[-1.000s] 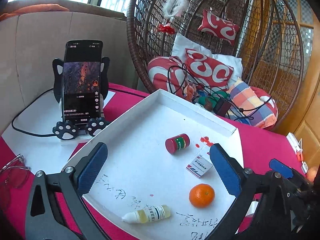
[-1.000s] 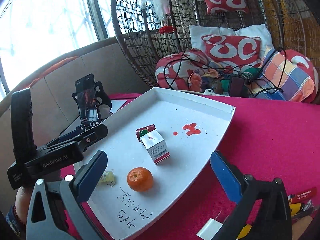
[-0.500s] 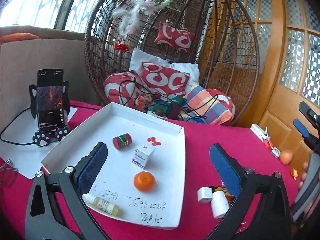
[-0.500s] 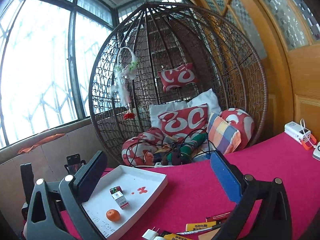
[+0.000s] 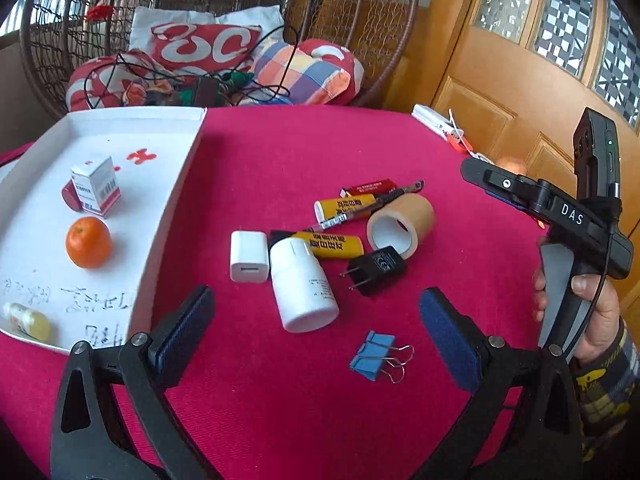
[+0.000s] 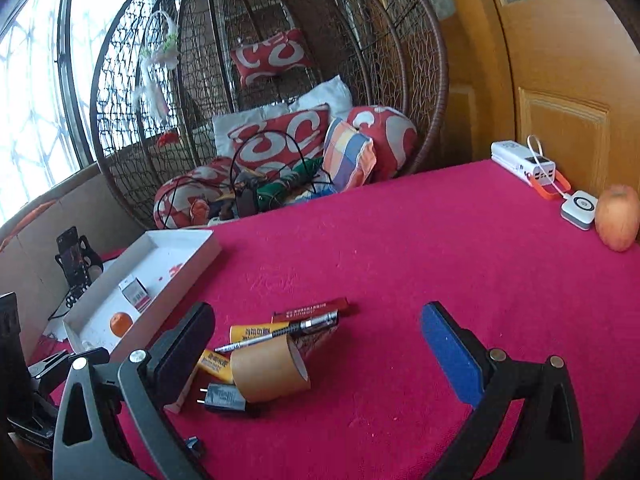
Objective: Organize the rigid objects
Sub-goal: 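Grasp the white pill bottle with the left tool while the right tool grasps the brown tape roll, then carry the white bottle and tape roll over the tray with both tools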
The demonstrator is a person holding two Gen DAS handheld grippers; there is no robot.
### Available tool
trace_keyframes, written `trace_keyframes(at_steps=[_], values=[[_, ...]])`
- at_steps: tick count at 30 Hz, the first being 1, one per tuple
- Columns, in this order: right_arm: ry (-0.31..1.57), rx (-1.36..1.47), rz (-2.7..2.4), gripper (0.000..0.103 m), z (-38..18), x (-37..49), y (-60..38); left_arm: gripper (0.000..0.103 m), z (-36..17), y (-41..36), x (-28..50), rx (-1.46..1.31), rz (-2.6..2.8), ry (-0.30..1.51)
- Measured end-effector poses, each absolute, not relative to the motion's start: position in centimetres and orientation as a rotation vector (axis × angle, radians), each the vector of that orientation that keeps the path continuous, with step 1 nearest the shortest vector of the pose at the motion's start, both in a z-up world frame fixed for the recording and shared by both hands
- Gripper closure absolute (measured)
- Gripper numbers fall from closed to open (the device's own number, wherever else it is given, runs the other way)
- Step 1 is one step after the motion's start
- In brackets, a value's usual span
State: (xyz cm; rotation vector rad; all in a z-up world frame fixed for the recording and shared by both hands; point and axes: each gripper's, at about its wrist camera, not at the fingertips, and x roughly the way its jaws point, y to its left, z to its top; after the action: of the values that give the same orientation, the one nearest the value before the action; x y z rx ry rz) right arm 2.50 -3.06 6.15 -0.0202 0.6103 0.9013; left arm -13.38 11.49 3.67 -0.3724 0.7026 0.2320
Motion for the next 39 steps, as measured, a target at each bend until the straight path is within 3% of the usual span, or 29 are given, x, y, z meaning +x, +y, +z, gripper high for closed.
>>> trace_keyframes(at_steps=[4, 5, 6, 11, 12, 15, 16, 17, 39], values=[[0.65, -0.071, 0.934, 0.0, 4.3, 1.7, -1.9, 0.014, 2.9, 11.5, -12.7, -0.381, 0.227, 0.729], [0.657, -0.095, 0.932, 0.0, 4.1, 1.6, -1.3, 0.023, 2.8, 11.5, -12.5, -0.383, 0.219, 0.732], [0.67, -0.111, 0.938, 0.0, 3.8, 1.7, -0.8, 0.026, 2.6, 11.6, -12.2, -0.382, 0.22, 0.742], [0.751, -0.145, 0.987, 0.0, 1.9, 2.4, 1.4, 0.029, 1.8, 12.1, -10.9, -0.379, 0.238, 0.771], [0.76, -0.155, 0.983, 0.003, 1.5, 2.5, 1.7, 0.031, 1.6, 12.2, -10.7, -0.382, 0.244, 0.775], [0.822, -0.151, 0.979, 0.043, 0.7, 3.2, 1.8, 0.052, 0.4, 12.5, -10.5, -0.411, 0.245, 0.806], [0.821, -0.135, 0.982, 0.05, 0.7, 3.2, 1.5, 0.061, 0.4, 12.4, -10.7, -0.396, 0.26, 0.79], [0.808, -0.133, 0.966, 0.05, 0.9, 3.2, 1.1, 0.065, 0.4, 12.4, -10.8, -0.392, 0.262, 0.79], [0.731, -0.012, 0.935, 0.051, 4.2, 2.5, -4.4, 0.066, 3.5, 10.9, -12.7, -0.334, 0.242, 0.66]])
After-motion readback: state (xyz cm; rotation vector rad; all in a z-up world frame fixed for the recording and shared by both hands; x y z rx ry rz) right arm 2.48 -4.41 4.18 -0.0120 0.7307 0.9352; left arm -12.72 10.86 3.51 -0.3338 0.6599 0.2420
